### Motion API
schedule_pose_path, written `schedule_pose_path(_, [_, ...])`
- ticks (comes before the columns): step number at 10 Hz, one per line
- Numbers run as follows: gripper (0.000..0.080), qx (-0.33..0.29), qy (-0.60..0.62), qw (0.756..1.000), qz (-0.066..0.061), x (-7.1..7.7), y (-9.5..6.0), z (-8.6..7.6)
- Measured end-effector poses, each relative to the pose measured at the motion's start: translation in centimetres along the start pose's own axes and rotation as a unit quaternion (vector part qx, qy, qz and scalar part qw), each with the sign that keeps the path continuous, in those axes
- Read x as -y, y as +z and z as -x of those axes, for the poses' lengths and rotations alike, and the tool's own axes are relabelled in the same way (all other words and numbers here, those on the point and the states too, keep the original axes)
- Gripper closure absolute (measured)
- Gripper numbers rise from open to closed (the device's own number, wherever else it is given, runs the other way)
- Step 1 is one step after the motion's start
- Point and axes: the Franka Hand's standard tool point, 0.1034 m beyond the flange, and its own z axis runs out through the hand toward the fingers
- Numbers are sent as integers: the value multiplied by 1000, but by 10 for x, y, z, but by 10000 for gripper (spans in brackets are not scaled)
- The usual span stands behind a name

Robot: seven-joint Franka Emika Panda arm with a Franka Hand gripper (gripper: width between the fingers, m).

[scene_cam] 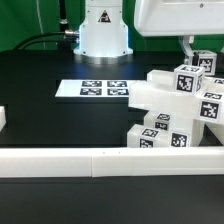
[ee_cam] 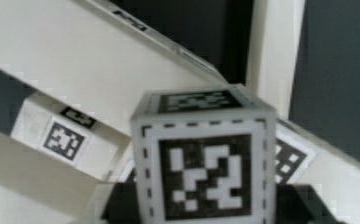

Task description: Assemble chair

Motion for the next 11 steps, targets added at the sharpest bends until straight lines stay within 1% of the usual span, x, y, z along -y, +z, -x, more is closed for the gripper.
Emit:
schedule_pose_path(3, [515,-13,83,996,-5,1,0,-4])
schedule_pose_path(6, [515,-12,189,982,-15,1,0,-4])
schedule_pose_path(11, [515,-11,192,981,-15,-1,0,-4])
